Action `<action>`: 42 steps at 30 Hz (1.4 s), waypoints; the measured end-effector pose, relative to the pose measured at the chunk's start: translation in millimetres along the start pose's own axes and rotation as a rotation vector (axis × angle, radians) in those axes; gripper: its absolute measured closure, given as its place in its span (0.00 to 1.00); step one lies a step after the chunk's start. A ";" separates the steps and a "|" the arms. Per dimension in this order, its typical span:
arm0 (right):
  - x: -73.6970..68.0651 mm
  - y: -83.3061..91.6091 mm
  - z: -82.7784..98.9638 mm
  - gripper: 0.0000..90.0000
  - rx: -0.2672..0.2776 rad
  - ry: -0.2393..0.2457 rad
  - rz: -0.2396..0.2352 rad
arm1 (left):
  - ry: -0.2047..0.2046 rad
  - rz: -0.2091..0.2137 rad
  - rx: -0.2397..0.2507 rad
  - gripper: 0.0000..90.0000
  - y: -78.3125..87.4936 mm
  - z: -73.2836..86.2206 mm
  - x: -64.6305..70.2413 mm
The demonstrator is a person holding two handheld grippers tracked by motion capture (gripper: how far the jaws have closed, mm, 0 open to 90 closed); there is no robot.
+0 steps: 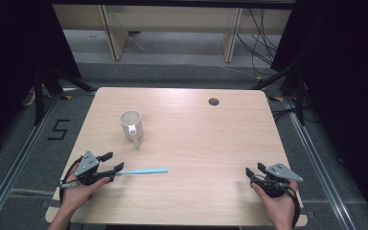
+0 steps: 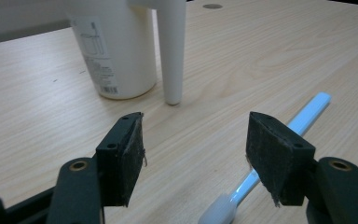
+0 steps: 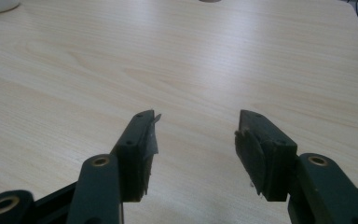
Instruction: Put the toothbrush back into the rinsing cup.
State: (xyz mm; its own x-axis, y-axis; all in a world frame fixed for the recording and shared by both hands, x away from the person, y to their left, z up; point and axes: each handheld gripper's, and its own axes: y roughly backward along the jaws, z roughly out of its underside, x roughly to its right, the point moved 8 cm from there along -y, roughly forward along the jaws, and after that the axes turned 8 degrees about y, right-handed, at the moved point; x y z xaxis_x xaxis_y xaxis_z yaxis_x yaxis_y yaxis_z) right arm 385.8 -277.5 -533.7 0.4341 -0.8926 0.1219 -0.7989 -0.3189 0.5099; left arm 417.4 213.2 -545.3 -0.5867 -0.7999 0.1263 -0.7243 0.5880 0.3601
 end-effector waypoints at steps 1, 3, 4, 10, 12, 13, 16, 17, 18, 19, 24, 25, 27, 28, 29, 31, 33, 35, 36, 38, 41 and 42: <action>-0.2 -1.0 0.4 0.53 -0.002 -0.001 -0.002 | -0.006 0.007 0.000 0.40 -0.9 -2.3 1.6; -3.1 -1.7 1.6 0.53 -0.017 -0.018 -0.020 | -0.013 0.011 -0.010 0.41 -1.1 -6.4 4.6; -5.6 -0.2 2.5 0.53 -0.035 -0.051 -0.017 | -0.013 0.011 -0.010 0.41 -1.1 -6.4 4.6; -6.7 0.7 -1.2 0.54 -0.028 0.034 -0.022 | -0.042 0.047 -0.060 0.44 -2.8 -18.0 11.8; -11.2 1.1 -1.5 0.54 -0.044 0.026 -0.035 | -0.051 0.051 -0.068 0.45 -3.2 -19.3 12.5; -11.2 1.1 -1.5 0.54 -0.044 0.026 -0.035 | -0.059 0.059 -0.082 0.45 -3.0 -20.6 13.3; -17.5 2.6 -3.7 0.53 -0.077 0.026 -0.051 | -0.107 0.077 -0.121 0.47 -1.7 -25.9 15.4; -14.6 1.7 -6.2 0.53 -0.058 0.077 -0.044 | -0.107 0.077 -0.121 0.47 -1.7 -25.9 15.4; -18.4 2.4 -6.1 0.53 -0.068 0.056 -0.052 | -0.124 0.092 -0.142 0.48 -2.3 -26.3 17.0; -19.3 1.8 -6.5 0.53 -0.070 0.075 -0.062 | -0.129 0.098 -0.157 0.48 -2.8 -25.8 18.3; -23.4 0.7 -9.3 0.53 -0.079 0.100 -0.073 | -0.185 0.146 -0.230 0.50 -7.8 -21.4 24.8; -26.9 0.1 -11.5 0.53 -0.082 0.096 -0.083 | -0.230 0.202 -0.264 0.51 -12.9 -17.8 31.0; -29.2 0.2 -12.7 0.53 -0.085 0.087 -0.089 | -0.257 0.239 -0.287 0.51 -16.1 -15.2 33.6; -30.0 0.0 -14.0 0.53 -0.085 0.091 -0.089 | -0.280 0.259 -0.309 0.52 -19.1 -12.5 36.0; -31.3 -1.7 -16.4 0.53 -0.087 0.116 -0.104 | -0.327 0.289 -0.365 0.53 -24.9 -7.5 38.8; -32.5 -2.0 -17.1 0.53 -0.094 0.116 -0.111 | -0.356 0.296 -0.395 0.55 -26.7 -6.2 39.1; -34.6 -3.8 -20.3 0.53 -0.107 0.139 -0.121 | -0.364 0.319 -0.440 0.57 -33.4 -4.5 42.9; -37.0 -4.1 -20.9 0.53 -0.118 0.127 -0.129 | -0.380 0.325 -0.455 0.58 -35.5 -3.8 43.0; -38.8 -6.6 -23.5 0.52 -0.116 0.152 -0.138 | -0.417 0.345 -0.521 0.61 -36.1 -1.3 42.5; -41.8 -6.9 -24.1 0.52 -0.124 0.143 -0.145 | -0.440 0.342 -0.529 0.62 -37.7 -0.3 42.1; -47.4 -10.2 -27.5 0.51 -0.122 0.172 -0.170 | -0.442 0.361 -0.548 0.64 -40.9 2.3 47.6; -50.5 -11.2 -27.1 0.51 -0.124 0.153 -0.176 | -0.434 0.361 -0.542 0.65 -41.7 2.0 49.2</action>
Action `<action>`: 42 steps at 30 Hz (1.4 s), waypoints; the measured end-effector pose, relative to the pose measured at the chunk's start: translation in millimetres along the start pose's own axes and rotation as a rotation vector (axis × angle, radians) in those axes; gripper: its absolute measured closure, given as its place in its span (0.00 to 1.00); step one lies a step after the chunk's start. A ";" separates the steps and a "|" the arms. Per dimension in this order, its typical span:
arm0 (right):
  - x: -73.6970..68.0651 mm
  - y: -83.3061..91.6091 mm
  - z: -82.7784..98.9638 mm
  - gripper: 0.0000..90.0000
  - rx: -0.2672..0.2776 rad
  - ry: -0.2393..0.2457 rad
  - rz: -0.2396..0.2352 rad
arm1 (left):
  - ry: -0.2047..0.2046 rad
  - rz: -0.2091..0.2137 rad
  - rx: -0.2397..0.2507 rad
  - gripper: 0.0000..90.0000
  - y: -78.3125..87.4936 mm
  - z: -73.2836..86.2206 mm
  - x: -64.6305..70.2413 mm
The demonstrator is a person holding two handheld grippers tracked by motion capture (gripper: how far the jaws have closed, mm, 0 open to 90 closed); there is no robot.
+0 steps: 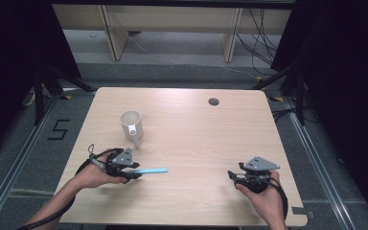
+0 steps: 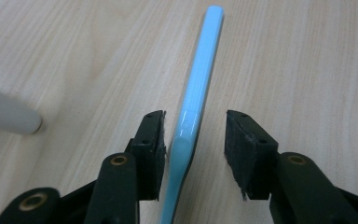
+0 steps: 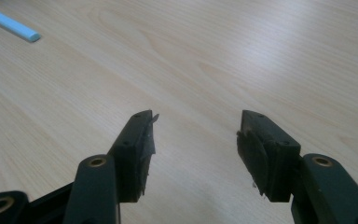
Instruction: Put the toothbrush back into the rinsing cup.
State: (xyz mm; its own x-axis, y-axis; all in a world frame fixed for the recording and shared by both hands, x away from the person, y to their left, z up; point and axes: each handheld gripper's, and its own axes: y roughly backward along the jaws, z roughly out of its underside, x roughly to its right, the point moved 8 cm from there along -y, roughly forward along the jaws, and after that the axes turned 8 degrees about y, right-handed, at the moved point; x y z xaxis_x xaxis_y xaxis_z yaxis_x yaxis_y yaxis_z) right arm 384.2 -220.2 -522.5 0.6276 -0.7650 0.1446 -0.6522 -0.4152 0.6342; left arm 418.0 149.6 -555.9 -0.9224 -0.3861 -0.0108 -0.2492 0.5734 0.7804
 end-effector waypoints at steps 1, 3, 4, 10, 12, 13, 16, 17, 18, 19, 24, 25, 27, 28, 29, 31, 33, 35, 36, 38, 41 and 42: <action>0.0 0.0 0.0 0.51 0.000 0.000 0.000 | 0.000 0.000 0.000 0.66 0.0 0.0 0.0; -1.5 -1.3 -0.4 0.50 -0.008 0.001 -0.010 | 0.001 0.003 0.002 0.67 -1.2 -1.1 0.3; -0.8 -2.9 -1.1 0.50 -0.002 0.026 -0.006 | -0.007 0.016 -0.013 0.69 -2.1 -0.5 -0.4; -4.9 -4.9 -3.3 0.50 -0.009 0.024 -0.026 | -0.004 0.029 -0.044 0.73 -5.2 2.0 -2.2; -4.8 -4.4 -4.1 0.50 -0.017 0.031 -0.026 | -0.003 0.037 -0.054 0.74 -6.0 2.0 -2.4; -6.4 -5.3 -5.4 0.50 -0.015 0.025 -0.034 | 0.015 0.035 -0.042 0.75 -8.4 1.0 -1.3; -7.1 -5.5 -6.2 0.50 -0.018 0.027 -0.035 | -0.007 0.030 -0.069 0.76 -7.8 1.6 -3.1; -6.8 -5.9 -6.5 0.50 -0.016 0.041 -0.034 | -0.010 0.036 -0.077 0.76 -7.9 1.4 -2.9; -8.7 -6.0 -6.8 0.50 -0.018 0.027 -0.036 | -0.013 0.031 -0.079 0.77 -8.1 0.8 -3.0; -6.9 -5.9 -7.5 0.50 -0.018 0.054 -0.033 | -0.012 0.034 -0.084 0.78 -8.3 0.4 -2.4; -11.6 -7.3 -8.8 0.50 -0.034 0.042 -0.051 | -0.014 0.061 -0.118 0.83 -9.7 -2.3 1.7; -12.2 -7.9 -9.6 0.50 -0.033 0.048 -0.054 | -0.014 0.061 -0.118 0.84 -9.7 -2.3 1.7; -12.6 -8.9 -11.1 0.50 -0.031 0.070 -0.059 | -0.028 0.061 -0.145 0.85 -10.1 -3.6 2.9; -14.1 -8.6 -12.0 0.50 -0.033 0.052 -0.060 | -0.047 0.062 -0.168 0.85 -9.3 -3.4 2.1; -12.8 -9.1 -13.4 0.50 -0.029 0.082 -0.059 | -0.056 0.058 -0.173 0.85 -9.7 -4.3 2.2; -15.9 -9.1 -14.3 0.50 -0.036 0.053 -0.063 | -0.073 0.059 -0.197 0.85 -9.6 -4.8 2.4; -16.3 -10.1 -15.2 0.50 -0.032 0.063 -0.064 | -0.068 0.067 -0.208 0.84 -10.5 -6.1 3.8; -14.0 -10.7 -16.4 0.50 -0.025 0.090 -0.058 | -0.082 0.067 -0.223 0.84 -10.4 -6.5 2.8; -15.0 -10.8 -17.1 0.50 -0.031 0.089 -0.065 | -0.085 0.071 -0.239 0.84 -10.3 -6.7 2.7; -14.8 -10.8 -16.9 0.50 -0.034 0.095 -0.065 | -0.084 0.082 -0.259 0.84 -11.2 -8.2 3.1; -17.0 -10.4 -17.2 0.49 -0.038 0.074 -0.069 | -0.104 0.087 -0.314 0.84 -11.3 -9.6 2.2; -15.6 -10.4 -18.1 0.49 -0.036 0.097 -0.073 | -0.098 0.093 -0.330 0.84 -13.0 -11.4 3.6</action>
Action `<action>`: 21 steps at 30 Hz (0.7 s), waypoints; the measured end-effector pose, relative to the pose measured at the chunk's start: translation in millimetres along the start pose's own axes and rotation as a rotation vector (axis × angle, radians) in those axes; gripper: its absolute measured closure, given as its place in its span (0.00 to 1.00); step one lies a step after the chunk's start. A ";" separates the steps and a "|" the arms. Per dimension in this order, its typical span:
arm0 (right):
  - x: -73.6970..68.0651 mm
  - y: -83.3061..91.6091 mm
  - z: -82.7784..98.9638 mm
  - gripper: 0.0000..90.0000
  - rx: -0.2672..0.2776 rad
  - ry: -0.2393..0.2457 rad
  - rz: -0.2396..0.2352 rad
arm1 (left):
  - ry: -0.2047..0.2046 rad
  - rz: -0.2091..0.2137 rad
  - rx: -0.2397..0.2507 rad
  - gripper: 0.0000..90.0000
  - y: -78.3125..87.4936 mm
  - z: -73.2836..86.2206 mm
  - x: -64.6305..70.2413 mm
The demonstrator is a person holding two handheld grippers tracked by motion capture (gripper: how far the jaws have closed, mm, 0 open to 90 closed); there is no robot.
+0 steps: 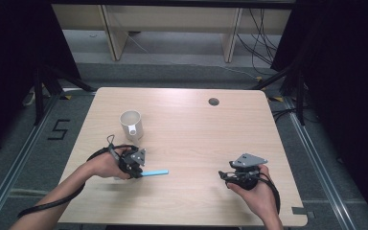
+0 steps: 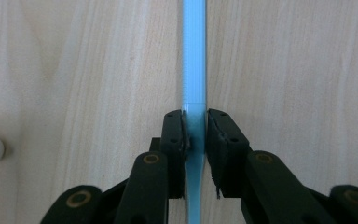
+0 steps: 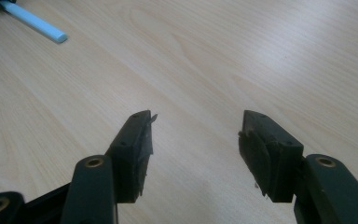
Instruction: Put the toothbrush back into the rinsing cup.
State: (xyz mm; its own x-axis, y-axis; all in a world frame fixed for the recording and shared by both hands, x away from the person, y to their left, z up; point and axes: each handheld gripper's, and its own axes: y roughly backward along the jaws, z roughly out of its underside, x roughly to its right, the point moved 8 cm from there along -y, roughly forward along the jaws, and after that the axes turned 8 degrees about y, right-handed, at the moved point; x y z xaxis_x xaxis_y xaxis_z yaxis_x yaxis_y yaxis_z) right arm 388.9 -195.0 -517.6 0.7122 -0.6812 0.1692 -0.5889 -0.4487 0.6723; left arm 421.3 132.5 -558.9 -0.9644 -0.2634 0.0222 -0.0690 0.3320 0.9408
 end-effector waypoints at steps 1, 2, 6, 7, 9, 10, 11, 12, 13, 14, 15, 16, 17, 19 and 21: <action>-0.2 -0.2 -0.5 0.49 0.004 -0.002 0.002 | 0.000 0.000 0.000 0.84 0.0 0.0 0.0; 0.0 0.1 -0.6 0.49 0.001 0.004 0.002 | -0.028 -0.003 -0.033 0.84 1.0 0.3 -1.7; -1.5 1.2 -0.8 0.49 -0.006 -0.012 0.002 | -0.040 0.002 -0.084 0.84 0.4 -3.0 -1.8; -1.1 1.6 -0.8 0.49 -0.009 -0.012 0.001 | -0.044 0.002 -0.094 0.84 0.1 -3.8 -1.8; -1.6 1.1 -1.6 0.49 -0.003 -0.013 0.002 | -0.047 0.006 -0.124 0.85 -0.6 -5.8 -1.3; -1.8 1.1 -1.7 0.49 -0.004 -0.012 0.001 | -0.048 0.007 -0.136 0.85 -0.7 -6.3 -1.4; -1.8 1.1 -1.7 0.49 -0.004 -0.012 0.001 | -0.048 0.007 -0.136 0.85 -0.7 -6.3 -1.4; -1.5 1.3 -1.9 0.49 -0.004 -0.008 0.001 | -0.049 0.007 -0.146 0.85 -0.9 -7.0 -1.4; -0.7 0.5 -3.2 0.49 0.010 0.010 0.002 | -0.049 0.010 -0.164 0.85 -1.6 -8.3 -0.6; -0.6 0.6 -3.4 0.49 0.010 0.011 0.003 | -0.049 0.010 -0.164 0.85 -1.6 -8.3 -0.6; -0.5 0.8 -3.5 0.49 0.010 0.012 0.005 | -0.055 0.012 -0.183 0.85 -2.1 -9.5 -0.5; -1.5 0.6 -3.5 0.49 0.007 0.004 -0.001 | -0.057 0.010 -0.194 0.85 -2.1 -9.9 -0.6; -1.5 0.6 -3.5 0.49 0.007 0.004 -0.001 | -0.057 0.010 -0.194 0.85 -2.1 -9.9 -0.6; -0.5 1.7 -3.1 0.49 -0.002 0.011 0.005 | -0.054 0.016 -0.209 0.85 -2.6 -10.7 0.1; -1.5 0.7 -3.4 0.49 0.000 0.015 -0.004 | -0.057 0.013 -0.224 0.85 -3.1 -11.8 0.2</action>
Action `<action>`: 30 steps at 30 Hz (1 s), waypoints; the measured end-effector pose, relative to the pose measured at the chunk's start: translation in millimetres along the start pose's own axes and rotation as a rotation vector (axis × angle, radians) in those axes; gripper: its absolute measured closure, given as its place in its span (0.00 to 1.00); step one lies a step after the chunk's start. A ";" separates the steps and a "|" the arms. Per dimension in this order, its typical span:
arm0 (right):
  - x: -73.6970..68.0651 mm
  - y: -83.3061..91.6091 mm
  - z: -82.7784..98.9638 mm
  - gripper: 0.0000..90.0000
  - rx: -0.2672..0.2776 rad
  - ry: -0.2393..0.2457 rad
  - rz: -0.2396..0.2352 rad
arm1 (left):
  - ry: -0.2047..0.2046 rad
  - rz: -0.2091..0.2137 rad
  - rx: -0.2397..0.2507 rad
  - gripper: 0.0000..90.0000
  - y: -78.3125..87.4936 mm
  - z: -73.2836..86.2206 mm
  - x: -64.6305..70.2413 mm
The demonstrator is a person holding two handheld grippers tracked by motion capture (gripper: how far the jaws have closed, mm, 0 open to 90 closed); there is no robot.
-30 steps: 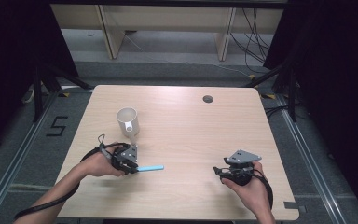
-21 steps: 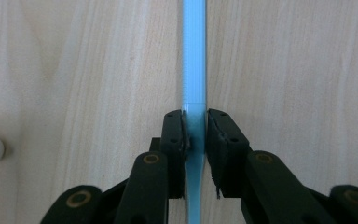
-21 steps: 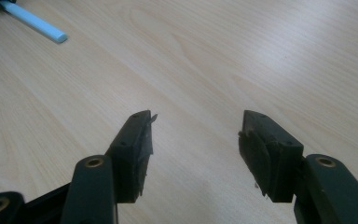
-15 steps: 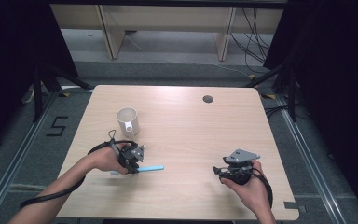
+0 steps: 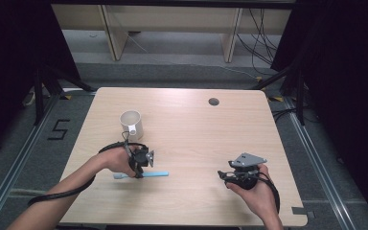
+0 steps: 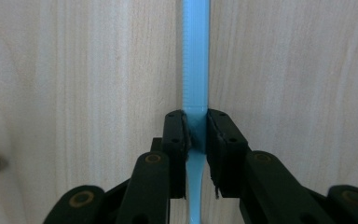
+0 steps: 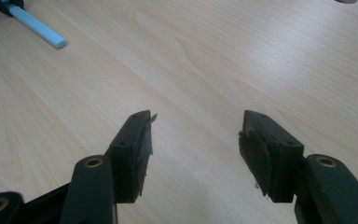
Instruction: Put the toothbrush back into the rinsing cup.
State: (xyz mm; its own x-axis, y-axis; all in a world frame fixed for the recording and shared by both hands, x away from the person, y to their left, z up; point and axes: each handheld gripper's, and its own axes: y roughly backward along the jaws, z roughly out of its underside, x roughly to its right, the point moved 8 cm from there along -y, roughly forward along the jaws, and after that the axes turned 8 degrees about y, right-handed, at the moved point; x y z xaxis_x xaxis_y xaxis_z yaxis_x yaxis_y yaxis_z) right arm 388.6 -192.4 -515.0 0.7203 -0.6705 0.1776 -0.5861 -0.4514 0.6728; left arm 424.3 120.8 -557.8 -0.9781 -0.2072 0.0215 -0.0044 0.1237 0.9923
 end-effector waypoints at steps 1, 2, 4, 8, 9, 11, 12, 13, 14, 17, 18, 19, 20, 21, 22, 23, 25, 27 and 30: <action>0.0 0.0 0.0 0.49 0.000 0.000 0.000 | 0.000 0.000 0.000 0.85 0.0 0.0 0.0; -0.7 0.0 0.1 0.49 -0.001 -0.007 0.000 | -0.001 -0.002 -0.004 0.85 -0.1 -0.3 0.3; -0.1 -0.1 -0.1 0.49 0.001 0.003 0.004 | -0.004 -0.001 -0.013 0.86 -0.1 -0.6 0.7; -2.6 -0.1 -0.7 0.49 0.004 -0.016 0.000 | -0.007 0.000 -0.021 0.86 -0.2 -1.5 0.2; -2.5 0.1 -1.3 0.49 0.007 -0.019 0.003 | -0.012 -0.001 -0.024 0.86 -0.2 -1.7 0.4; -2.2 0.5 -1.7 0.49 0.009 -0.021 0.004 | -0.013 0.000 -0.026 0.86 -0.3 -1.8 0.8; -2.6 1.5 -2.1 0.49 0.003 -0.030 0.002 | -0.017 -0.001 -0.032 0.86 -0.2 -2.0 1.2; -2.9 1.4 -2.4 0.49 0.005 -0.027 0.000 | -0.023 -0.002 -0.032 0.86 -0.3 -2.2 1.2; -2.9 1.4 -2.4 0.49 0.005 -0.027 0.000 | -0.023 -0.002 -0.032 0.86 -0.3 -2.2 1.2; -0.5 0.0 -3.9 0.49 0.020 0.015 0.011 | -0.040 -0.006 -0.026 0.87 -0.3 -2.7 1.8; -0.5 0.0 -3.9 0.49 0.020 0.015 0.011 | -0.040 -0.006 -0.026 0.87 -0.3 -2.7 1.8; -4.4 0.1 -3.6 0.49 0.011 -0.012 -0.002 | -0.048 -0.006 -0.025 0.87 -0.2 -2.6 2.1; -5.4 -0.1 -3.9 0.49 0.008 -0.014 -0.004 | -0.053 -0.007 -0.024 0.87 -0.2 -2.7 2.0; -5.3 -0.3 -4.1 0.49 0.004 -0.005 -0.007 | -0.058 -0.008 -0.026 0.87 -0.1 -2.7 2.2; -5.9 -1.6 -4.8 0.49 0.008 0.004 -0.011 | -0.058 -0.008 -0.026 0.87 -0.1 -2.7 2.2; -5.9 -1.6 -4.8 0.49 0.008 0.004 -0.011 | -0.062 -0.005 -0.028 0.87 0.0 -2.7 2.5; -9.6 -4.9 -6.9 0.49 0.007 0.025 -0.029 | -0.064 0.002 -0.025 0.87 0.1 -3.1 3.7; -10.5 -5.8 -7.5 0.49 0.004 0.029 -0.026 | -0.070 0.004 -0.024 0.87 0.5 -3.4 4.3; -16.8 -10.0 -11.5 0.49 0.000 0.033 -0.051 | -0.079 0.008 -0.019 0.87 3.5 -4.4 6.8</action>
State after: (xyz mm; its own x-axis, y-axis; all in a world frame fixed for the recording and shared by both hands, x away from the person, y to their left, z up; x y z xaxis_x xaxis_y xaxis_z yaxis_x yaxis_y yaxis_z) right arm 386.6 -169.9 -516.4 0.7609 -0.6271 0.1666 -0.5485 -0.4844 0.6815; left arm 418.5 115.6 -553.7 -0.9914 -0.1292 0.0201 0.0063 0.1062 0.9943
